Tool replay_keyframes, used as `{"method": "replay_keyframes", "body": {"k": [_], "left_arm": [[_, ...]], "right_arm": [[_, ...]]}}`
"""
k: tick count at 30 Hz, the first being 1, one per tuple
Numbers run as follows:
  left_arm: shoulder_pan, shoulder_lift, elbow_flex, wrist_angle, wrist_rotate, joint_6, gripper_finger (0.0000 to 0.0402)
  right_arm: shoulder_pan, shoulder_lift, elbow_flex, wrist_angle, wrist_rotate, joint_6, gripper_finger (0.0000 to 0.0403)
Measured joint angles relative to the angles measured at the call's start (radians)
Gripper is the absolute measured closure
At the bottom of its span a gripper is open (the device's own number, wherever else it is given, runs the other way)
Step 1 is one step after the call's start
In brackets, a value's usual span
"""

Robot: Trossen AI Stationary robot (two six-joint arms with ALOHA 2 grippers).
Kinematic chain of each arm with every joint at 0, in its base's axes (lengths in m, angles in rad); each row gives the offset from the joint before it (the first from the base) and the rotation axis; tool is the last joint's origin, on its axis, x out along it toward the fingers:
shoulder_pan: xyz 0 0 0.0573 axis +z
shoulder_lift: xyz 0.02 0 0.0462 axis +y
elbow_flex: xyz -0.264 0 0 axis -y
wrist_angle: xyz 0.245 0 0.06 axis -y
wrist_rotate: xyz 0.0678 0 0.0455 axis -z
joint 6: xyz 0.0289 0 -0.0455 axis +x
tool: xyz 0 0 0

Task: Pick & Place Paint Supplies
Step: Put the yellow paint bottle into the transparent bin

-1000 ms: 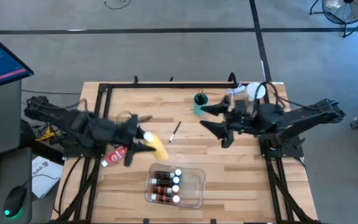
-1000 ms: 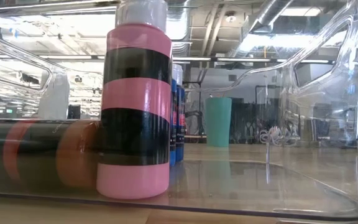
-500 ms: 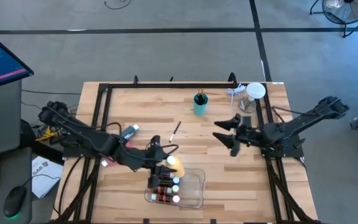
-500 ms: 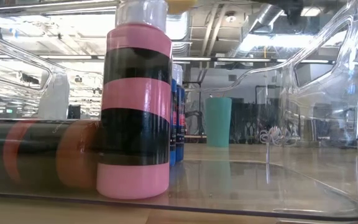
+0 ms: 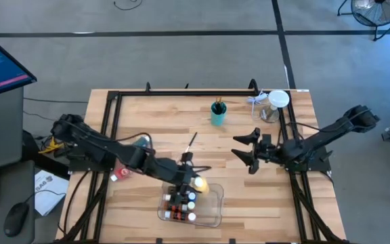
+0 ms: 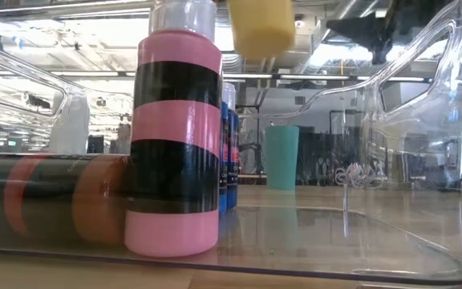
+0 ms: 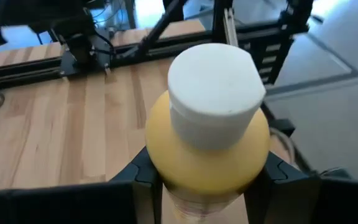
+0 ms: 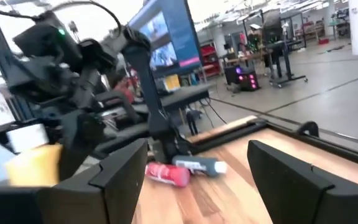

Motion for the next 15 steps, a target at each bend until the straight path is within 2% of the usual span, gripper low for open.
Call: {"method": "replay_keyframes", "body": {"k": [5,13,15], "left_arm": [[-0.018,0.076,-0.001,0.042,0.009,0.066,0.0300],[-0.023,0.132,-0.001,0.117,0.026,0.104,0.0300],[-0.014,0.143,-0.001,0.122,0.030,0.107,0.0300]], "right_arm": [[-0.009,0.072,0.000,0.023,-0.001,0.000,0.0132],[-0.009,0.168,0.000,0.071,0.000,0.000,0.0132],[-0.009,0.188,0.000,0.073,0.028,0.005,0.0132]]}}
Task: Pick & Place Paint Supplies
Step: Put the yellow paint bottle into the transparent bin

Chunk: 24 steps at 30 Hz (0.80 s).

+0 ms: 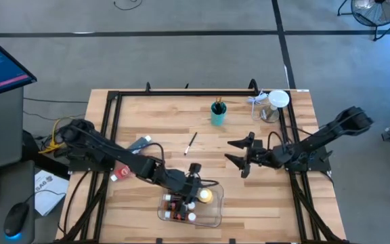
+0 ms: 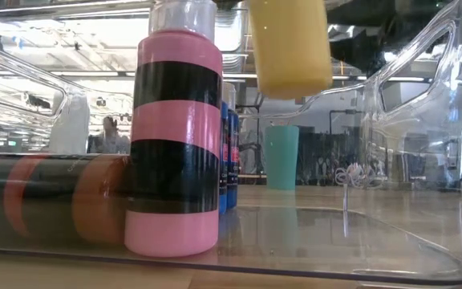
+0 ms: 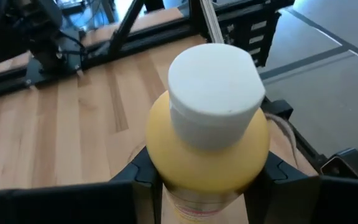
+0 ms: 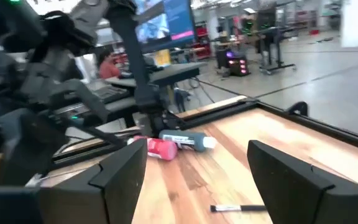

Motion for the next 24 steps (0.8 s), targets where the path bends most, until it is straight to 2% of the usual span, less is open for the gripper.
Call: {"method": "replay_keyframes", "body": {"k": [3,24], "left_arm": [[0.014,0.016,0.000,-0.015,0.002,0.000,0.0300],[0.040,0.018,-0.018,-0.030,-0.014,-0.003,0.0300]], "right_arm": [[0.000,0.028,0.000,0.000,0.041,0.018,0.0132],[0.000,0.160,0.000,0.071,0.044,0.055,0.0132]]}}
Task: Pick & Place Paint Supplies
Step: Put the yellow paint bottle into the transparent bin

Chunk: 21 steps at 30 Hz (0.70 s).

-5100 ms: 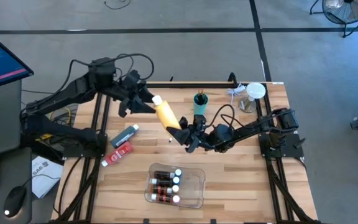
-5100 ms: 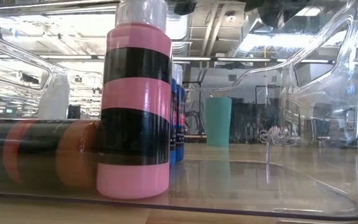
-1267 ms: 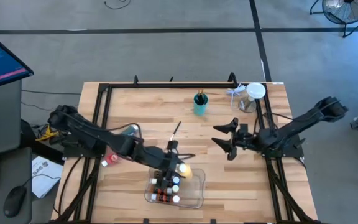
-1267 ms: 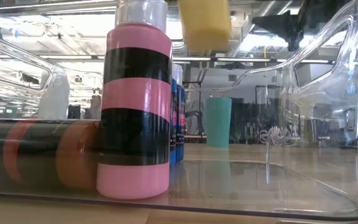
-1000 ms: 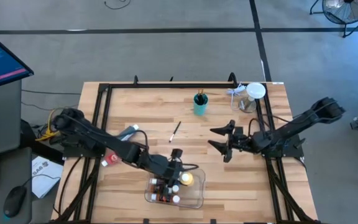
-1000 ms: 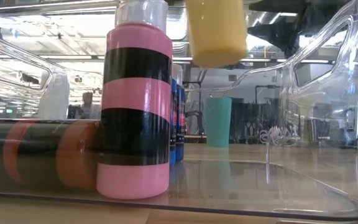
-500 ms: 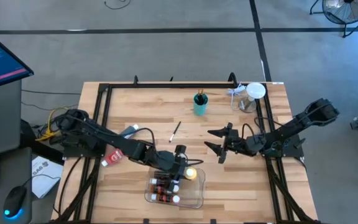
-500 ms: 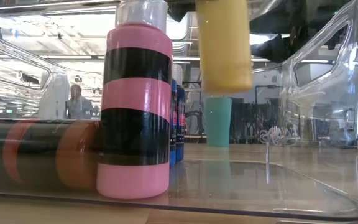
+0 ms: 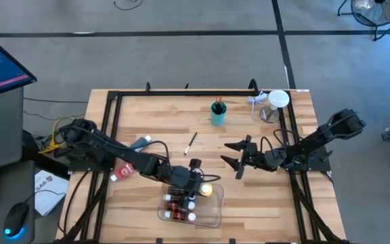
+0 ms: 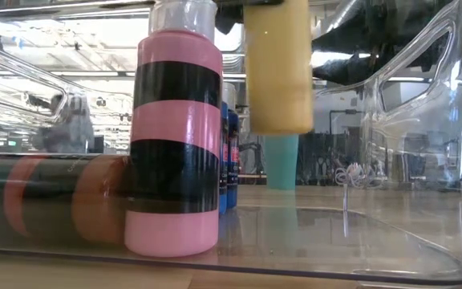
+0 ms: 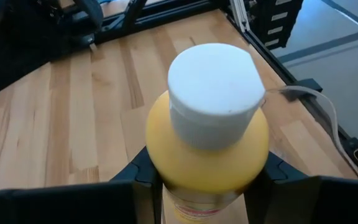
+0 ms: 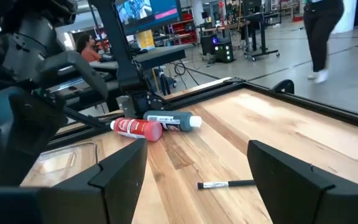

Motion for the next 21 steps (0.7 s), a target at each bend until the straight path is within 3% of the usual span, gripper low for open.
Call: {"method": "replay_keyframes", "body": {"k": [21], "left_arm": [[0.022,0.084,0.000,0.038,0.069,0.010,0.0300]], "right_arm": [[0.026,0.013,0.000,0.012,0.017,-0.029,0.0132]]}}
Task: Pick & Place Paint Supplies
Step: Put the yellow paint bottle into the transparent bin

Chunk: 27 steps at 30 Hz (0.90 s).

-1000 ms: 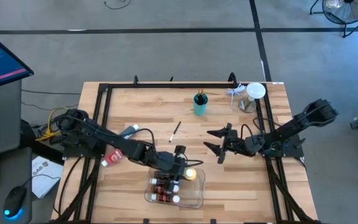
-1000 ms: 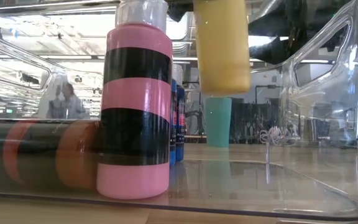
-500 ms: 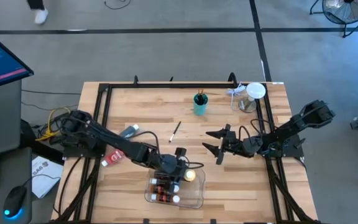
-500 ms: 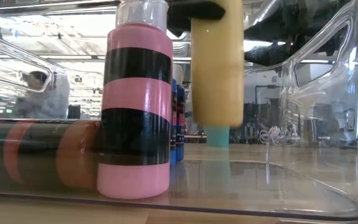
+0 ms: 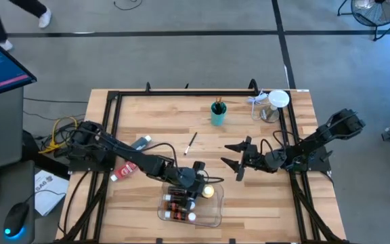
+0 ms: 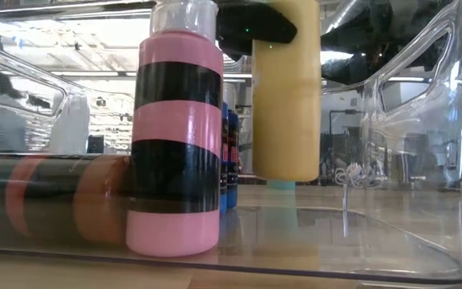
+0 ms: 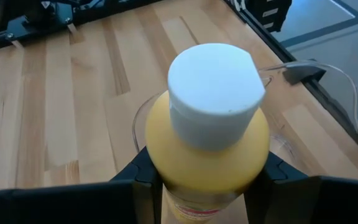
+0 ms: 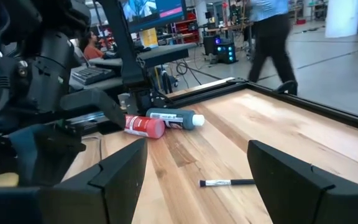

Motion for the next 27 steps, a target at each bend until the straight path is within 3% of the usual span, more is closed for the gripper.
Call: {"method": "replay_keyframes", "body": {"k": [27], "left_arm": [[0.001,0.059,-0.002,0.036,0.008,-0.020,0.0299]], "right_arm": [[0.027,-0.001,0.000,-0.018,0.039,-0.007,0.0132]]}}
